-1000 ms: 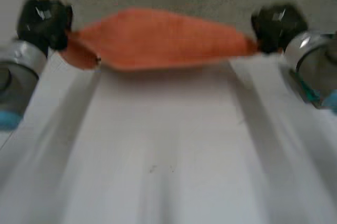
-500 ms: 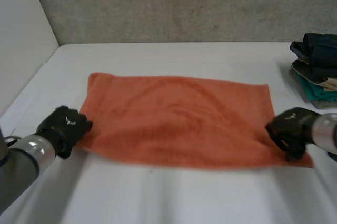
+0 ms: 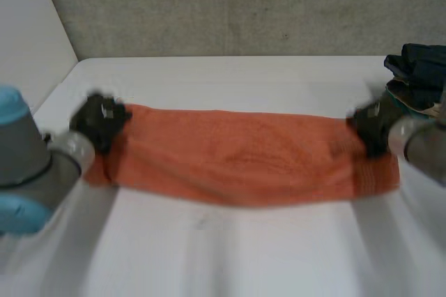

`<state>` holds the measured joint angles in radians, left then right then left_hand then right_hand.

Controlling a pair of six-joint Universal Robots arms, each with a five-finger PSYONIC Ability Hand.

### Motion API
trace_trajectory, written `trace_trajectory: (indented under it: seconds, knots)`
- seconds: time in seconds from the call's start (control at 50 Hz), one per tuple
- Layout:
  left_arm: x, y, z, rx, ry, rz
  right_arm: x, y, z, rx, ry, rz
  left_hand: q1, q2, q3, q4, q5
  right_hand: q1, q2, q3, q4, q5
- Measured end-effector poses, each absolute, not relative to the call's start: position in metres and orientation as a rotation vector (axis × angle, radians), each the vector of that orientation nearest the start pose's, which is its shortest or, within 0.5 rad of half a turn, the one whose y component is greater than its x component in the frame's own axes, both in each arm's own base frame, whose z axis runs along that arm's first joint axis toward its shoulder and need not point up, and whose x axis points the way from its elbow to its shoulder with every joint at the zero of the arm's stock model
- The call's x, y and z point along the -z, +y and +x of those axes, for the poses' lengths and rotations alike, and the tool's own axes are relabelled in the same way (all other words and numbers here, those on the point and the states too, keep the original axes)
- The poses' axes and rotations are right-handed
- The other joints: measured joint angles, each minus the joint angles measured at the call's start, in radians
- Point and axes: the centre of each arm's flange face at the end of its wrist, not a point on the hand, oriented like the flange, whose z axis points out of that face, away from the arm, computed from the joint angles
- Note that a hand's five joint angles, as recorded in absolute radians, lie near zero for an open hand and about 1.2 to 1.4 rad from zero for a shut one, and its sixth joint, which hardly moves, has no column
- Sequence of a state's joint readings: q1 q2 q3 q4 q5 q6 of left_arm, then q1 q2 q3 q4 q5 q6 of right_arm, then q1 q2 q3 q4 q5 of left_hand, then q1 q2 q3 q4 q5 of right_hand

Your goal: Fold the laundry.

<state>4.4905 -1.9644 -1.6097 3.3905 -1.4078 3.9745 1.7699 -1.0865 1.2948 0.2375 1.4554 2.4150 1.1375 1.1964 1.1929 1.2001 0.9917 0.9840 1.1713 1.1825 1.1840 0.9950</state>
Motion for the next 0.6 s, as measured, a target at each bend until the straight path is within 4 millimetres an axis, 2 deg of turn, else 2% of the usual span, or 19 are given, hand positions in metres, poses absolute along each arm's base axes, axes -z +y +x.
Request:
trace_trajectory:
  seconds: [0.02,0.04,0.08,0.1,0.12,0.14,0.16,0.2,0.22,0.24,0.26,0.28,0.36,0.46,0.48,0.5,0.52,0.58,0.6]
  knots:
    - [-0.192,-0.325,-0.223,1.843,1.818,1.235,-0.212,-0.338,0.214,1.809,2.458,-1.338,0.000,0.000,0.000,0.000,0.000,0.000,0.000,0.000,0.000,0.000]
    - [-0.215,-0.345,-0.229,1.936,1.713,1.175,-0.223,-0.346,0.217,1.893,2.424,-1.310,0.000,0.000,0.000,0.000,0.000,0.000,0.000,0.000,0.000,0.000]
    - [-0.244,-0.364,-0.235,2.037,1.593,1.103,-0.270,-0.372,0.227,2.218,2.255,-1.172,0.000,0.000,0.000,0.000,0.000,0.016,0.000,0.000,0.000,0.000]
    - [-0.262,-0.374,-0.238,2.093,1.523,1.059,-0.277,-0.375,0.229,2.264,2.226,-1.147,0.000,0.000,0.000,0.000,0.000,0.017,0.000,0.000,0.000,0.000]
    - [-0.270,-0.378,-0.240,2.118,1.490,1.038,-0.299,-0.382,0.231,2.388,2.139,-1.076,0.000,0.000,0.000,0.000,0.000,0.017,0.000,0.000,0.000,0.000]
    - [-0.291,-0.386,-0.243,2.181,1.408,0.984,-0.327,-0.387,0.234,2.527,2.023,-0.989,0.000,0.000,0.000,0.000,0.000,0.017,0.000,0.000,0.000,0.000]
    - [-0.315,-0.393,-0.244,2.250,1.337,0.918,-0.352,-0.389,0.235,2.636,1.918,-0.914,0.000,0.000,0.000,0.000,0.000,0.017,0.000,0.000,0.000,0.000]
    - [-0.345,-0.398,-0.243,2.343,1.263,0.824,-0.370,-0.388,0.235,2.709,1.837,-0.858,0.000,0.000,0.000,0.000,0.000,0.017,0.000,0.000,0.000,0.000]
    - [-0.381,-0.399,-0.238,2.456,1.192,0.709,-0.401,-0.384,0.235,2.821,1.697,-0.770,0.000,0.000,0.000,0.000,0.000,0.017,0.000,0.000,0.000,0.002]
    - [-0.388,-0.399,-0.236,2.477,1.181,0.686,-0.406,-0.383,0.234,2.835,1.677,-0.757,0.000,0.000,0.000,0.000,0.000,0.017,0.000,0.000,0.000,0.002]
    - [-0.409,-0.397,-0.229,2.545,1.152,0.613,-0.419,-0.380,0.233,2.876,1.619,-0.722,0.000,0.000,0.000,0.000,0.000,0.017,0.000,0.000,0.000,0.003]
    - [-0.419,-0.396,-0.224,2.576,1.145,0.578,-0.423,-0.378,0.233,2.885,1.605,-0.713,0.000,0.000,0.000,0.000,0.000,0.017,0.000,0.000,0.000,0.002]
    - [-0.424,-0.395,-0.209,2.609,1.205,0.528,-0.418,-0.374,0.232,2.850,1.642,-0.729,0.000,0.000,0.000,0.000,0.000,0.017,0.000,0.000,0.000,0.004]
    - [-0.381,-0.393,-0.206,2.532,1.415,0.593,-0.372,-0.371,0.235,2.634,1.854,-0.847,0.000,0.000,0.000,0.000,0.000,0.004,-0.014,-0.017,-0.018,-0.006]
    - [-0.371,-0.390,-0.207,2.515,1.454,0.613,-0.353,-0.368,0.238,2.534,1.926,-0.889,0.000,0.000,0.000,0.000,0.000,-0.158,-0.162,-0.172,-0.174,-0.155]
    - [-0.364,-0.386,-0.210,2.502,1.484,0.633,-0.346,-0.367,0.239,2.497,1.949,-0.903,0.000,0.001,0.000,0.000,0.000,-0.158,-0.162,-0.172,-0.174,-0.155]
    - [-0.357,-0.380,-0.212,2.490,1.512,0.653,-0.325,-0.362,0.243,2.383,2.013,-0.936,0.000,0.001,0.000,0.001,0.000,-0.528,-0.552,-0.549,-0.550,-0.525]
    - [-0.346,-0.364,-0.218,2.476,1.548,0.697,-0.287,-0.350,0.252,2.145,2.101,-0.960,0.000,0.001,0.000,0.003,0.000,-0.767,-0.916,-0.916,-0.916,-0.890]
    - [-0.345,-0.356,-0.220,2.478,1.549,0.712,-0.274,-0.345,0.256,2.051,2.122,-0.947,0.000,0.001,0.000,0.003,0.000,-0.779,-0.938,-0.949,-0.944,-0.916]
